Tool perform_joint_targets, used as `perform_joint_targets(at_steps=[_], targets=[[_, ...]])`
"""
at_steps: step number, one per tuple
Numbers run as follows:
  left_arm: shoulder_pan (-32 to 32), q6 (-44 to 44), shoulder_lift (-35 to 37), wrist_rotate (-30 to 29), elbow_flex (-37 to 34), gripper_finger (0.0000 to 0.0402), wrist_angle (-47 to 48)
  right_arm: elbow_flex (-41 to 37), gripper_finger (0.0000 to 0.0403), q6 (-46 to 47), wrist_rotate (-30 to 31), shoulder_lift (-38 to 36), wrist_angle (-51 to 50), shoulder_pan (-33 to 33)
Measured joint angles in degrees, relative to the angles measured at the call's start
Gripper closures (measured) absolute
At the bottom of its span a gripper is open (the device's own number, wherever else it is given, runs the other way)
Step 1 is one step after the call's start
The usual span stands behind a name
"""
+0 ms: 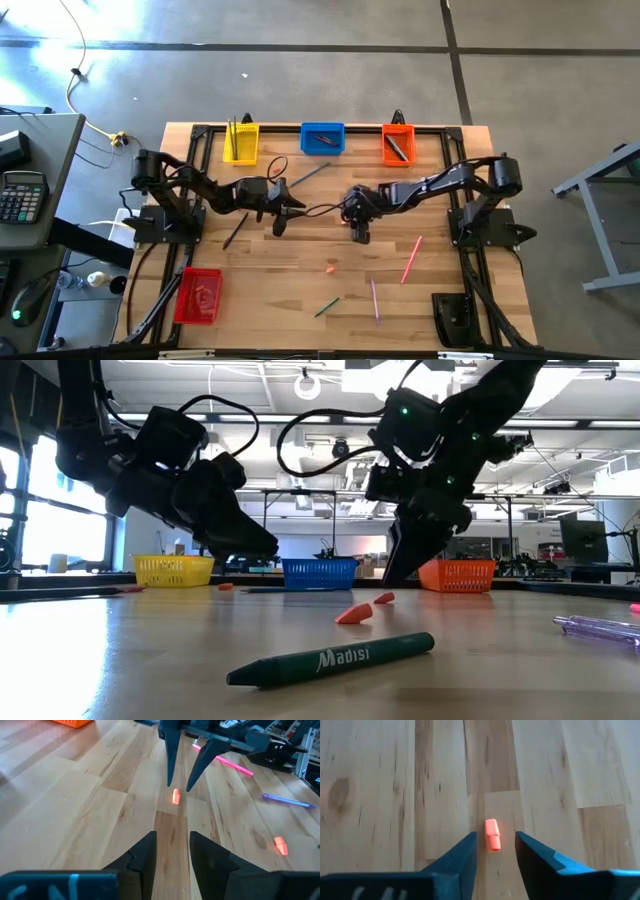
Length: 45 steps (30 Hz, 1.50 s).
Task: Sort crayons/erasers/pens/pencils in bins
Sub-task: Put the orange eraser into the red bin
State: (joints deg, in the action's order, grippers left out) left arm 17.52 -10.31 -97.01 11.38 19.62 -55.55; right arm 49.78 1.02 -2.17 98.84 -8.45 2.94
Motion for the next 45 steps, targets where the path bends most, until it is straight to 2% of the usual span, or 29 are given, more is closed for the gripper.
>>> perform_joint_targets(at_steps=[7,12,18,20,27,32,36,40,45], targets=[[0.0,0.0,0.0,0.0,0.0,0.03,0.01,0.2,0.0322,-0.01,0.06,3.27,0.77,0.0],[0.0,0.0,0.0,0.02,-0.02,0.03,0.02,0.11,0.0345,-0.02,0.2,3.09,1.41,0.02],[-0.21,-0.94,0.0,0.15,0.0,0.0305,0.04,0.09,0.0395,-0.25,0.19,3.07,1.29,0.02],[-0.57,-0.24,0.0,0.15,0.03,0.0307,0.05,0.05,0.0398,-0.9,0.34,2.79,1.19,0.02],[-3.33,9.77,0.0,-0.38,1.93,0.0291,0.23,-0.02,0.04,-1.49,0.17,0.76,8.31,0.02],[-6.6,21.39,0.02,-8.59,3.71,0.0268,0.26,-0.04,0.0399,0.13,-2.86,0.71,17.54,0.04],[-9.42,31.14,0.02,-12.99,4.78,0.0258,0.06,-0.04,0.0401,0.56,-4.82,0.71,22.7,0.04],[-11.63,36.99,0.02,-15.45,5.2,0.026,-0.71,-0.04,0.0401,0.7,-5.05,0.71,24.97,0.04],[-13.0,39.04,0.04,-17.11,5.22,0.0279,-1.35,-0.03,0.0402,1.55,-5.16,0.71,26.97,0.02]])
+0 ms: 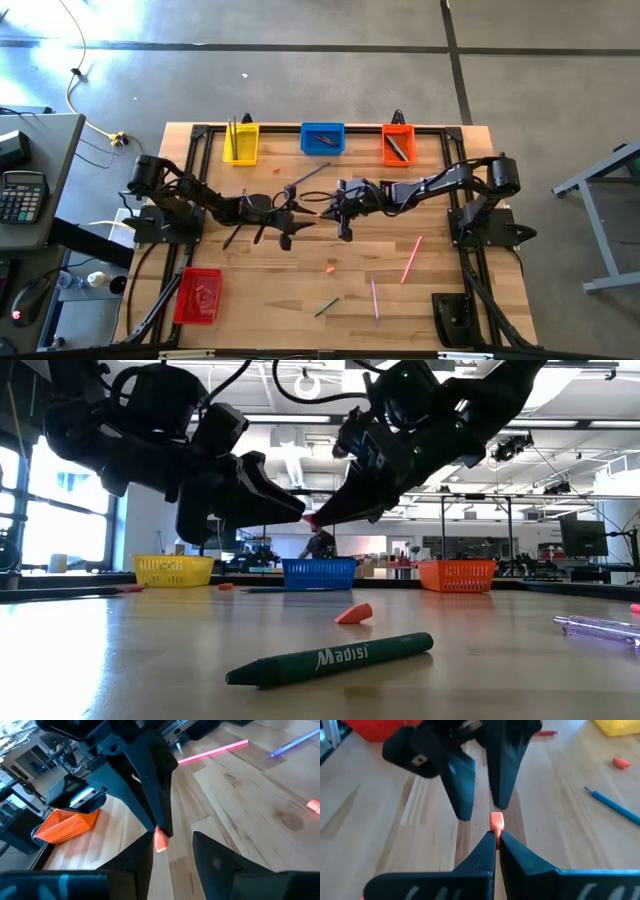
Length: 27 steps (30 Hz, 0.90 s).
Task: Sort crayons/erasers/pens/pencils in bins
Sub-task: Put the orange eraser into the red bin
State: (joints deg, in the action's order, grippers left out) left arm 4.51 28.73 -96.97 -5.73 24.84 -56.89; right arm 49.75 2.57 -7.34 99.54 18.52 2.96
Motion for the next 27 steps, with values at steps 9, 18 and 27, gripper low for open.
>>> perform_joint_targets(at_steps=[9,18,27], targets=[[-0.18,1.99,0.0,-2.99,0.0,0.0338,-0.36,0.0,0.0402,1.47,-2.83,-0.02,3.29,0.0],[-1.45,3.05,0.0,-3.59,0.0,0.0373,-0.71,0.0,0.0402,2.97,-3.22,-0.13,3.5,-0.11],[-5.07,13.51,0.0,-10.59,0.0,0.0341,-1.31,0.0,0.0402,4.07,-4.77,-0.13,3.48,-0.11]])
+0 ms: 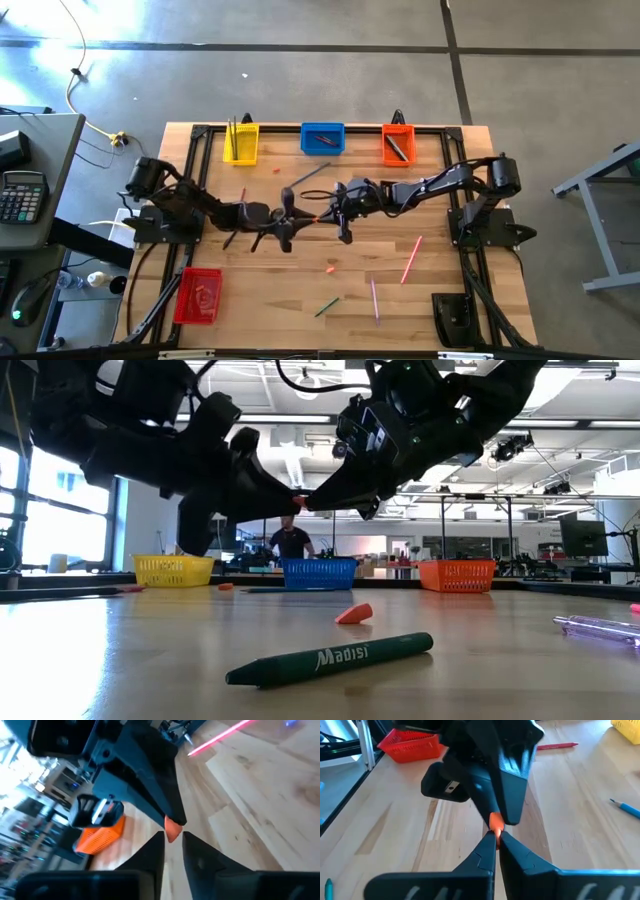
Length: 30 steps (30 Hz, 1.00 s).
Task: Sort crayons/erasers/pens/pencils in bins
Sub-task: Put the orange eraser into the red bin
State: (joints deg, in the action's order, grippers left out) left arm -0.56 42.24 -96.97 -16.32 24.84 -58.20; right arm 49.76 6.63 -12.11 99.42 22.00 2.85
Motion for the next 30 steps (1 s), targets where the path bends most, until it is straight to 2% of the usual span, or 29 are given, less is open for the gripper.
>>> perform_joint_targets(at_steps=[6,10,24,27,30], targets=[[-1.33,4.79,0.0,-2.11,0.0,0.0307,-1.32,0.0,0.0402,0.0,-0.04,0.0,0.11,0.0],[-1.4,6.2,0.0,-2.07,0.0,0.0305,-2.09,0.0,0.0402,0.0,-0.08,0.0,0.14,0.0],[-1.74,6.4,0.0,-0.74,0.0,0.0382,-1.83,0.0,0.0399,2.38,-1.89,0.0,1.61,0.0],[-1.82,6.41,0.0,-0.72,0.0,0.0396,-1.8,0.0,0.0382,2.02,-2.14,0.0,1.62,-0.33],[-1.86,6.43,0.0,-0.67,0.0,0.0398,-1.78,0.0,0.0348,1.05,-2.34,0.0,1.95,-0.88]])
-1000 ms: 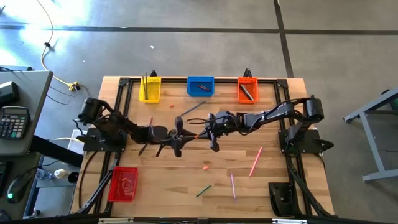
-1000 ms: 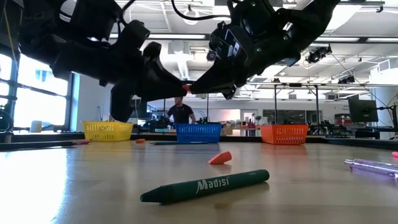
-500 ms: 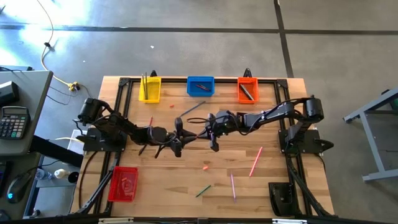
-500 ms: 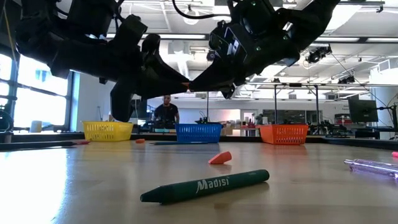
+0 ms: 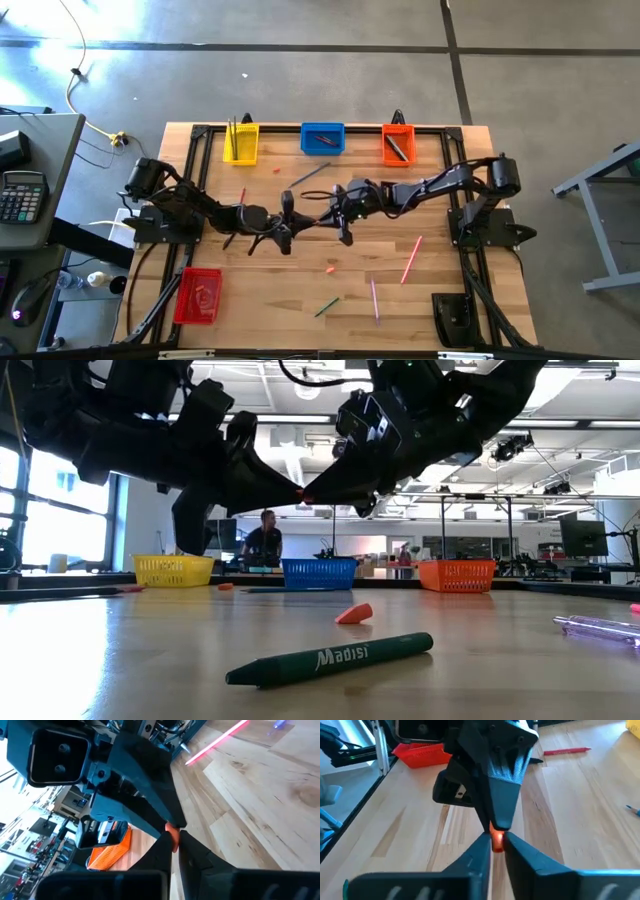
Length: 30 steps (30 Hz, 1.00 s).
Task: Sort crayons/erasers/pens/pencils in bins
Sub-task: Put the orange eraser into the red bin
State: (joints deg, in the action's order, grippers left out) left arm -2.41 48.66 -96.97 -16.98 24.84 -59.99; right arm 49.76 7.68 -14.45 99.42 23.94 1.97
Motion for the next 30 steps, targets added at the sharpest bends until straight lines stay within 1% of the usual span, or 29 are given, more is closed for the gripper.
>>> perform_joint_targets(at_steps=[3,5,8,10,11,13,15,17,18,20,23,24,26,30], targets=[[0.03,-0.43,0.0,-0.1,0.0,0.0399,0.2,0.0,0.0305,0.18,0.66,-0.18,-0.47,-0.39],[0.09,-1.16,0.0,-0.99,0.01,0.04,0.26,0.0,0.0277,-0.14,0.93,-1.45,-2.5,-0.4],[0.56,-1.94,0.0,-3.11,0.02,0.04,0.81,0.06,0.0241,-1.8,0.91,-5.73,-7.67,-0.04],[1.09,-3.72,0.0,-4.11,0.0,0.0401,1.03,0.07,0.0225,-4.48,0.97,-9.58,-12.53,-0.01],[1.39,-5.13,0.05,-4.35,0.0,0.0401,1.11,0.09,0.0222,-6.14,1.39,-11.43,-15.17,-0.08],[1.91,-8.33,1.37,-4.4,-0.02,0.0401,3.8,0.11,0.0223,-9.89,4.59,-14.51,-20.84,-0.65],[2.16,-11.65,3.16,-4.37,0.04,0.0401,6.74,0.11,0.0237,-12.48,8.93,-15.9,-24.07,-1.16],[2.34,-14.68,5.92,-4.25,0.02,0.0401,12.32,0.07,0.0264,-14.11,9.62,-15.88,-24.61,-1.26],[2.4,-15.97,7.46,-4.25,0.02,0.0401,14.94,-0.39,0.028,-15.18,9.01,-15.63,-23.51,-1.23],[2.35,-18.82,10.76,-4.21,0.04,0.0401,21.36,-3.07,0.0318,-16.64,6.03,-14.87,-17.12,-0.91],[1.28,-23.55,16.44,-2.58,0.0,0.0401,31.22,-9.77,0.0378,-15.76,1.71,-13.76,-2.82,-0.16],[0.7,-25.13,18.37,-1.62,0.01,0.0401,34.25,-12.08,0.039,-15.29,1.29,-13.45,2.75,0.09],[-0.61,-27.7,22.25,-0.24,0.0,0.0401,39.8,-16.48,0.0393,-15.13,2.01,-13.09,12.76,0.48],[-3.14,-33.19,29.51,2.0,0.08,0.0401,47.11,-22.8,0.0381,-14.11,9.0,-12.72,27.54,1.07]])
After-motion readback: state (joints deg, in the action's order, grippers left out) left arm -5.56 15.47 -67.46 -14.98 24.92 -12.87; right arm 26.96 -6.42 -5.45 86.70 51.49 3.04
